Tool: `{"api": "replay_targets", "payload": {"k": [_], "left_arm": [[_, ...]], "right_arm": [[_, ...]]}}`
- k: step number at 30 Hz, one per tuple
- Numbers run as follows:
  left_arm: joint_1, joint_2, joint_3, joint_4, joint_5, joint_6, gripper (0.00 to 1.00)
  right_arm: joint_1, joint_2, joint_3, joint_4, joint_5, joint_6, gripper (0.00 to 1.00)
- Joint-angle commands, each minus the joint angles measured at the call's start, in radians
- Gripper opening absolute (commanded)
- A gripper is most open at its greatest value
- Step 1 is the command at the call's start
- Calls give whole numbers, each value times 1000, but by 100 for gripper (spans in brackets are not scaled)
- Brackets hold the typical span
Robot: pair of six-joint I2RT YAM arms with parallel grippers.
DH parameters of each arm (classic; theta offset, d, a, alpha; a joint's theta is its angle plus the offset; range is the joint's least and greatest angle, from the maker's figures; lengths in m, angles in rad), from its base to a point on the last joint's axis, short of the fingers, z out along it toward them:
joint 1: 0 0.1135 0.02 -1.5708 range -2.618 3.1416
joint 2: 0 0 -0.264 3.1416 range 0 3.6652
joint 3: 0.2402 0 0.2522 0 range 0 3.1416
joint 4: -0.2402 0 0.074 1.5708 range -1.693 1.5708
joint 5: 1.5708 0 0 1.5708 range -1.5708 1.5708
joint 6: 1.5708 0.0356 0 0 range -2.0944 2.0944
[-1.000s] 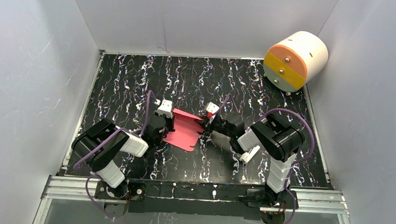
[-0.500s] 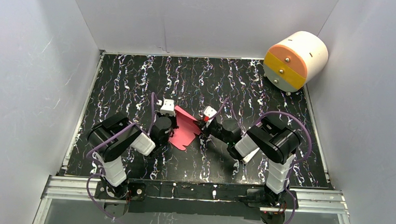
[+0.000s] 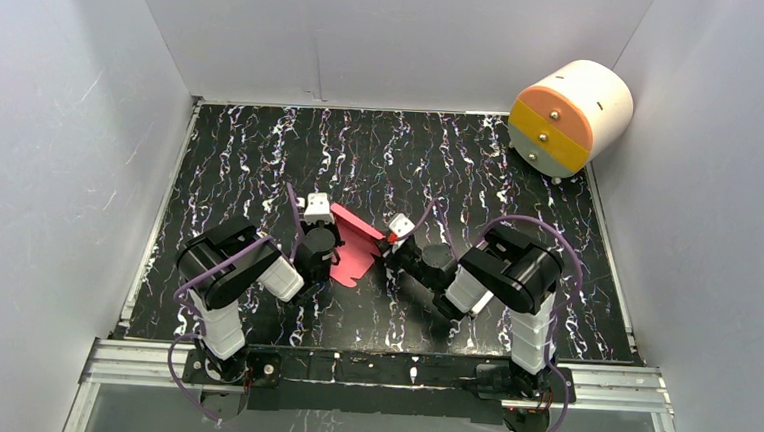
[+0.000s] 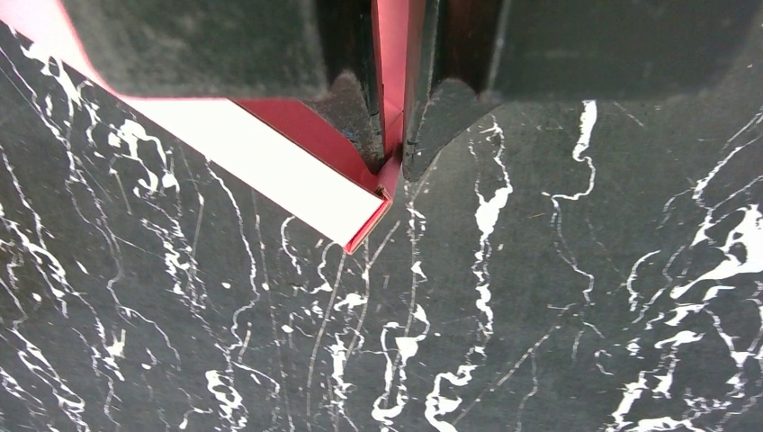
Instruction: Fold the paper box
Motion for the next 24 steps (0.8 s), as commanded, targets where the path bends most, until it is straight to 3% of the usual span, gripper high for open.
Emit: {"api": "replay_targets", "payload": {"k": [1,9,16,24], "left_arm": [[6,15,17,-7,-149,-3,0],[1,-16,-4,-26,-76,-33,0],[2,-24,20,-60,-213,-6,0],[-30,4,89,-103,-355,0,0]], "right_arm": [[26,20,-7,94,14,7,27],[27,66,31,157,-12,-3,14],[43,59,14,171,7,23,5],[71,33,29,114,78,117,2]]}}
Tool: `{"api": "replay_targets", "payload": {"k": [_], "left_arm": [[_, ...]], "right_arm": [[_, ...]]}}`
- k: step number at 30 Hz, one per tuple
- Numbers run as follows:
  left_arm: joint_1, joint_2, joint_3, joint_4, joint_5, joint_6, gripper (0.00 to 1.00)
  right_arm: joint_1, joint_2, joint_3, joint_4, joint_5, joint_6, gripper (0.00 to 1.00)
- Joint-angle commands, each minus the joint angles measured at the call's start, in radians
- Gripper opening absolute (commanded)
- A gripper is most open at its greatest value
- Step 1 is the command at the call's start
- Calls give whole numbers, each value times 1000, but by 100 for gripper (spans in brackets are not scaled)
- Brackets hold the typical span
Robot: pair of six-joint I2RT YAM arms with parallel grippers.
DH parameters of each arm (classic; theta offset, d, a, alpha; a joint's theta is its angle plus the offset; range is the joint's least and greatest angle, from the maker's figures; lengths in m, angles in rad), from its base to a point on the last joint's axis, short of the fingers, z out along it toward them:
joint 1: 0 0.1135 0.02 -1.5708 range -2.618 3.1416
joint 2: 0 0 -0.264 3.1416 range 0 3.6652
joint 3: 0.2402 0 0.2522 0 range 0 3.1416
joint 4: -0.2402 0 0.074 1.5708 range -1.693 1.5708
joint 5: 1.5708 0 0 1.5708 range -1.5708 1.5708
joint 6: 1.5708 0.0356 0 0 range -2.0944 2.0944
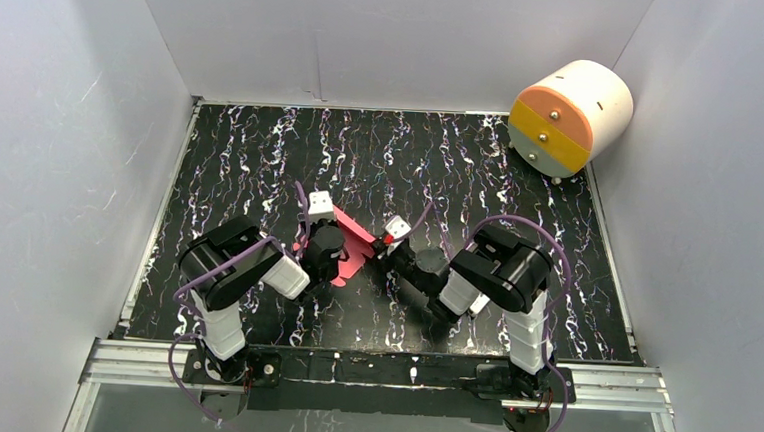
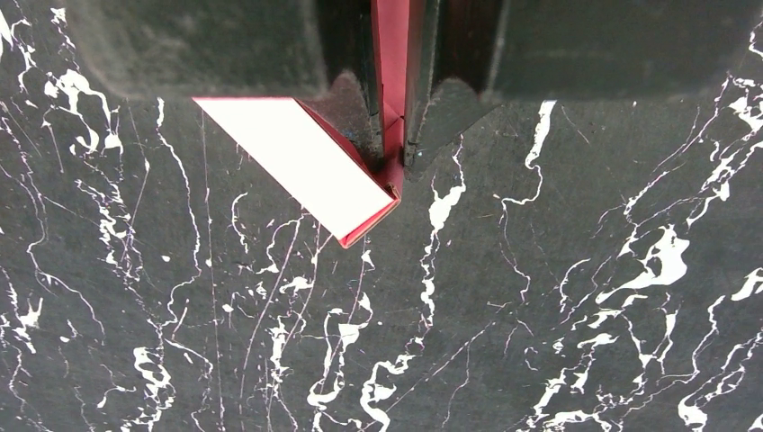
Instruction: Fold the paper box
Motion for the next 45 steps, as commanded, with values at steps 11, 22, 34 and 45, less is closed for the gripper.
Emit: {"api": "replay_targets", "payload": {"k": [11,22,34,45], "left_arm": [[15,-152,-131,-6,278,-69,0],[114,-213,-224,78,491,22,5],[125,-153,-226,173,520,72,22],[125,-62,-202,253,473,111,0]], "right_arm": [[20,-67,28,-35,48,61,3],[20,-69,14,-45,18,42,3],[19,-58,23,-49,-35,42,4],[20,-48,20,-35,-54,45,4]]}}
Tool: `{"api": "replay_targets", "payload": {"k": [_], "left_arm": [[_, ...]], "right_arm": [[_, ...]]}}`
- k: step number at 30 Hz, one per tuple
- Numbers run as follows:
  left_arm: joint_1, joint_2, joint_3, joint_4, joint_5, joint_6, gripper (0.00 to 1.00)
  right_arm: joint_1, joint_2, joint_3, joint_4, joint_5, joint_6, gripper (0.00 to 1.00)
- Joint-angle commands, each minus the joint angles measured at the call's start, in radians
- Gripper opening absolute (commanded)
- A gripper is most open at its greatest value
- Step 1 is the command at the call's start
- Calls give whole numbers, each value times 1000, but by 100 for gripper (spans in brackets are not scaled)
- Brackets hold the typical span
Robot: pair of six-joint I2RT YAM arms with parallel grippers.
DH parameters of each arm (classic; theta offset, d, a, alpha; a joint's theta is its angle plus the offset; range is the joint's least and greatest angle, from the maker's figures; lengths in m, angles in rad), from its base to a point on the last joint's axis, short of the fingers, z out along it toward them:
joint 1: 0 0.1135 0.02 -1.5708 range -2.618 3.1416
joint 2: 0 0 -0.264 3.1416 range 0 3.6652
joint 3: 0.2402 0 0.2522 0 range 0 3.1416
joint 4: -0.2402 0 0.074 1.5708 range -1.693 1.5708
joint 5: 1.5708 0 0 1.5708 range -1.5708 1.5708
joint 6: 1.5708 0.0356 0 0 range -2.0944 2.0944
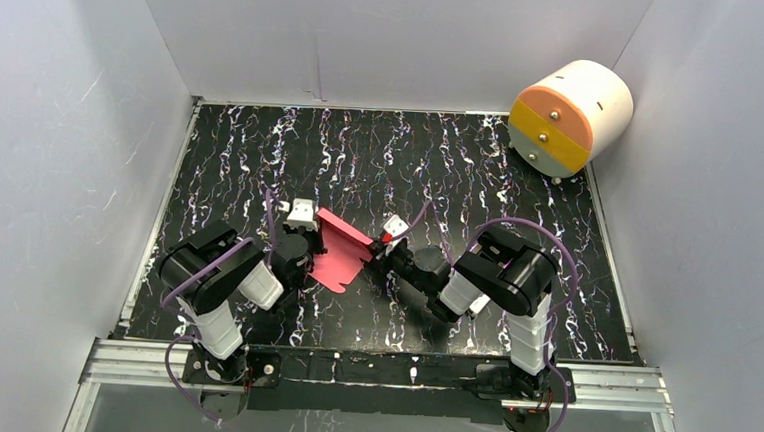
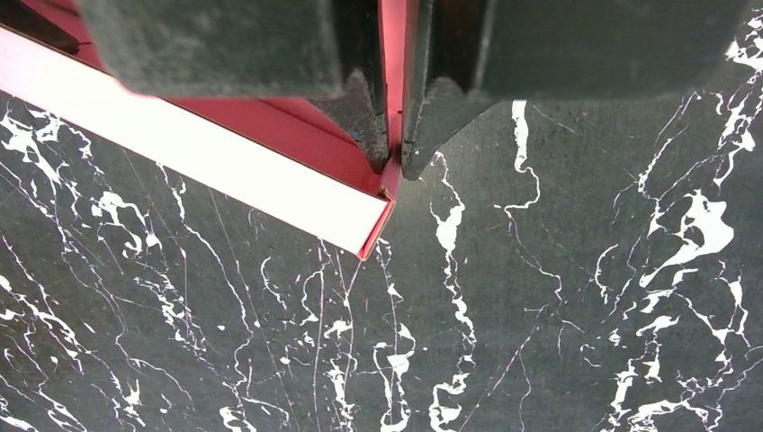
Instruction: Fold the paper box
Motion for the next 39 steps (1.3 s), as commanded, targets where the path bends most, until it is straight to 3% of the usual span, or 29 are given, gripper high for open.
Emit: {"api": "replay_targets", "payload": {"k": [1,5,8,11,24,39], "left_arm": [[-13,32,22,55,28,16,0],[-14,70,30,89,36,1,2],[-13,89,29,116,56,-9,20],[-8,91,9,156,71,2,25],[85,10,-35,158,226,-6,26],[159,54,22,204,313,-8,26]], "right_arm": [[8,-12,16,29,-41,-2,4],[8,-11,17,23,-51,6,4],[8,-10,15,27,-48,8,4],[8,-10,5,45,-13,12,4],[8,0,7,59,-3,0,6],[8,3,7,63,-33,-9,6]]}}
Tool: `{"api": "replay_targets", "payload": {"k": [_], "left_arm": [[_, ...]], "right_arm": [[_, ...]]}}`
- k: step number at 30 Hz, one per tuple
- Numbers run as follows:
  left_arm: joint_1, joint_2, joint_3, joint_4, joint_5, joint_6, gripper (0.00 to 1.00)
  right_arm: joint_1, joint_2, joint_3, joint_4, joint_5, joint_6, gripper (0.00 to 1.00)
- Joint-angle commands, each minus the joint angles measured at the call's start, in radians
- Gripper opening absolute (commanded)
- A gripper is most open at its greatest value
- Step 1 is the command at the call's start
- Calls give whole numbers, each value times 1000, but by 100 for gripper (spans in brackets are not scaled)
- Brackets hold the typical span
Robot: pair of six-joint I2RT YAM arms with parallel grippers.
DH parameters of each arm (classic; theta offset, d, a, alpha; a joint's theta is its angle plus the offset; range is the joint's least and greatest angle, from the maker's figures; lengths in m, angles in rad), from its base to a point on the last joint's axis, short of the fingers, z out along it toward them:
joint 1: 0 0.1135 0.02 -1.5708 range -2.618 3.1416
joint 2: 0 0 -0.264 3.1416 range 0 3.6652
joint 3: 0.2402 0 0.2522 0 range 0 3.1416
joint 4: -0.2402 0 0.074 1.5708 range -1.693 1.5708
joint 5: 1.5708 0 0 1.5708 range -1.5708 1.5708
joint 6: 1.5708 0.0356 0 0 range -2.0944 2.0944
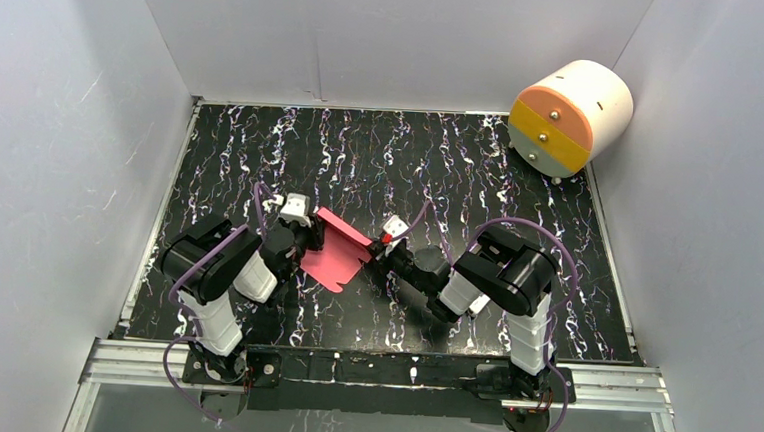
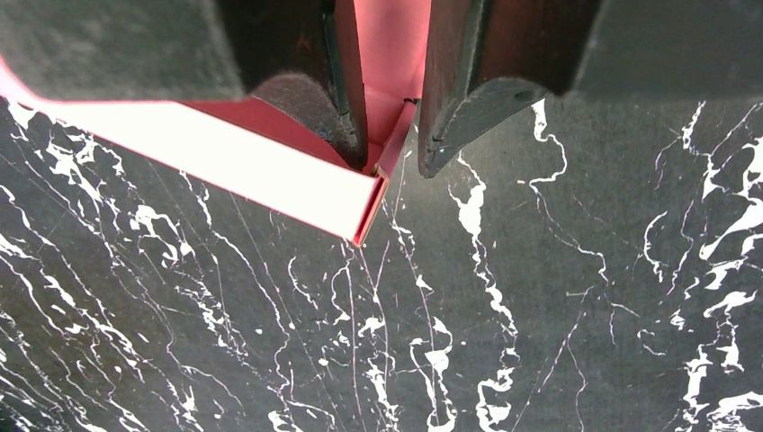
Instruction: Fold the paper box
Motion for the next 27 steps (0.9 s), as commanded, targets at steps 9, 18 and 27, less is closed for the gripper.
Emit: {"api": "replay_targets", "payload": {"k": [9,18,27], "left_arm": [[23,33,52,131,63,14,8],[-6,55,68,135,-48,73,0],[-108,69,88,121,-384,99,0]], "right_arm": [[8,3,8,58,-29,-10,6],[8,14,17,51,-38,5,5],[10,11,6,64,-15,15,5]]}}
